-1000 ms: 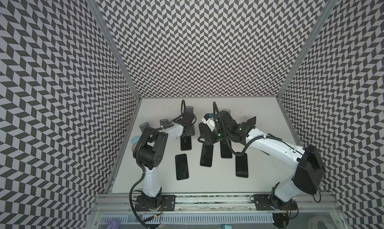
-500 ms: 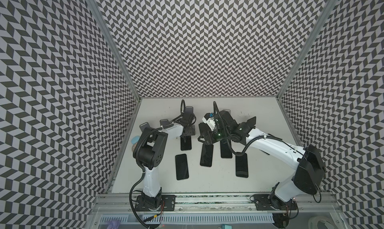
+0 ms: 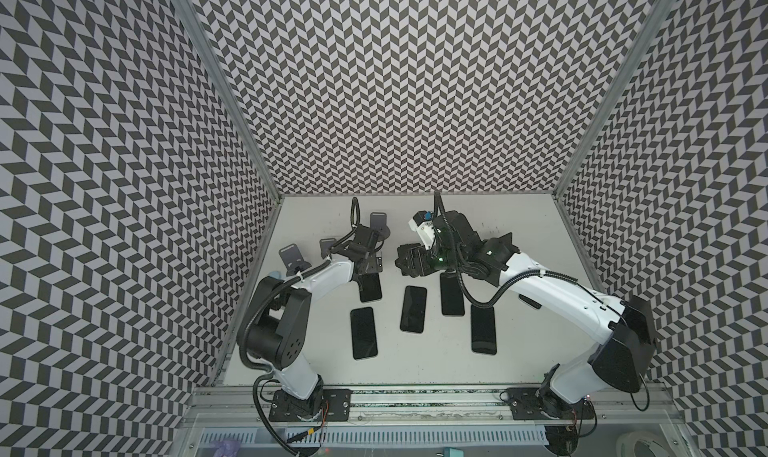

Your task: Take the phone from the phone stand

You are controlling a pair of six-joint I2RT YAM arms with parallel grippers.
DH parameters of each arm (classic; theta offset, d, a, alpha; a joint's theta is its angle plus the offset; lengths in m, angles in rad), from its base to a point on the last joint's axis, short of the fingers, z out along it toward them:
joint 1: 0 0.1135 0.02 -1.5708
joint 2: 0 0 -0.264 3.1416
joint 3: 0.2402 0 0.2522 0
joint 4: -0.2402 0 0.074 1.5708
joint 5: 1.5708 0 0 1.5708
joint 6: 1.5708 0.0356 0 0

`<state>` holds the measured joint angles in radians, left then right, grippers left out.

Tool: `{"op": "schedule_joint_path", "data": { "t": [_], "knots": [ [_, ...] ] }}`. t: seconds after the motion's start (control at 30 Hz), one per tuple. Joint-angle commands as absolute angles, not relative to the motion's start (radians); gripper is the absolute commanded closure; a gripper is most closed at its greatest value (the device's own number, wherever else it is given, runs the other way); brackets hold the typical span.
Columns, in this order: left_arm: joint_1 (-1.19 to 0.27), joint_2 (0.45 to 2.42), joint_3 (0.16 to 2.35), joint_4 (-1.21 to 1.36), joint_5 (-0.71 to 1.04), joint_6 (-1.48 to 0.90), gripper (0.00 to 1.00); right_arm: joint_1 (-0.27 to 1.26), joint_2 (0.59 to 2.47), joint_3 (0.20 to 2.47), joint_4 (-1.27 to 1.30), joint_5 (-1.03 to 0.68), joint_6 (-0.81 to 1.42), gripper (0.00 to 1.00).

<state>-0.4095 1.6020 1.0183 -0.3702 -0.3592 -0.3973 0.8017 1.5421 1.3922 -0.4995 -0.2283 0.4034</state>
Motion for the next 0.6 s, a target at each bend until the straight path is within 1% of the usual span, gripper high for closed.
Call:
{"op": "schedule_joint_path", "data": {
  "t": [0.0,0.13,0.2,0.33,0.43,0.5,0.57],
  "knots": [
    [-0.402,1.445,0.955,-0.228,-0.454,-0.359,0.03,0.792,1.452,1.411,-0.431,-0.055,0.397,0.29],
    [-0.398,1.235,0.798,0.002,-0.543,-0.265,0.02,0.702,1.312,1.260,-0.273,0.130,0.370,0.25],
    [-0.383,1.142,0.698,0.137,-0.569,-0.214,0.01,0.629,1.225,1.135,-0.155,0.208,0.340,0.24],
    [-0.330,1.003,0.491,0.402,-0.610,-0.117,0.01,0.506,1.057,0.817,0.187,0.420,0.226,0.20],
    [-0.292,0.947,0.340,0.577,-0.600,-0.030,0.00,0.400,1.011,0.568,0.465,0.472,0.146,0.20],
    [-0.257,0.940,0.240,0.695,-0.582,-0.010,0.00,0.332,1.032,0.418,0.663,0.468,0.067,0.19],
    [-0.200,0.951,0.175,0.730,-0.563,-0.049,0.00,0.258,1.078,0.278,0.828,0.430,0.042,0.19]
  ]
}}
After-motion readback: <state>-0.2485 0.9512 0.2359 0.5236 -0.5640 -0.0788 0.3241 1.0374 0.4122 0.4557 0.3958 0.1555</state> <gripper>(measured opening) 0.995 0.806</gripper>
